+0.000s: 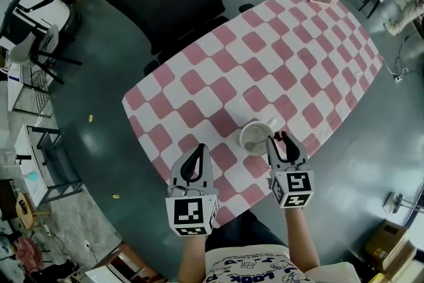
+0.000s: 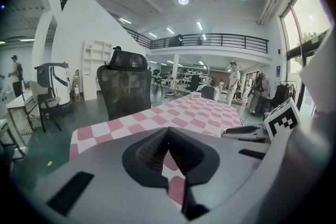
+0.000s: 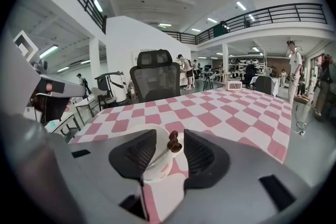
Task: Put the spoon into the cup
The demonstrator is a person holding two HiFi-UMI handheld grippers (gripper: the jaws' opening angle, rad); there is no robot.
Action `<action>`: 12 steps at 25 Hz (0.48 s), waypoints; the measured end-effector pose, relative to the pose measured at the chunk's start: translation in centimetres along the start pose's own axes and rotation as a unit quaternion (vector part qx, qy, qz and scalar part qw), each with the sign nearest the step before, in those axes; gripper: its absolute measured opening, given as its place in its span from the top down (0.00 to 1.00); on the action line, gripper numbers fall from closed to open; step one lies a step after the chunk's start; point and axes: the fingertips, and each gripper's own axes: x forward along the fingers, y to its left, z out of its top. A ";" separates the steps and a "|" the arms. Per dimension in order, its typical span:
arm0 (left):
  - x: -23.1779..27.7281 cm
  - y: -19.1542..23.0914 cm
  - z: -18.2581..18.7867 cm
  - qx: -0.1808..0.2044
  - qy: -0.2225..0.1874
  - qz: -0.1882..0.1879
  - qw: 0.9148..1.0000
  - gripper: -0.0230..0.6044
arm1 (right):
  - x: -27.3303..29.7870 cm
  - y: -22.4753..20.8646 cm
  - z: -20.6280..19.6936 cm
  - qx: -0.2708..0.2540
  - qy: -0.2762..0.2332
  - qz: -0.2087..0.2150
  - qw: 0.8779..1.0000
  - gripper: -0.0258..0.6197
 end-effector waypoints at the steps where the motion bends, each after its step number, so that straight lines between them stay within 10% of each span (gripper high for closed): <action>1: -0.1 0.0 0.1 0.000 -0.001 0.001 1.000 0.94 | -0.2 -0.1 0.2 0.001 -0.004 -0.002 1.000 0.68; 12: -2.8 -0.6 3.7 0.011 -0.041 0.014 0.999 0.94 | -5.0 -1.0 6.8 -0.003 -0.094 -0.026 0.995 0.69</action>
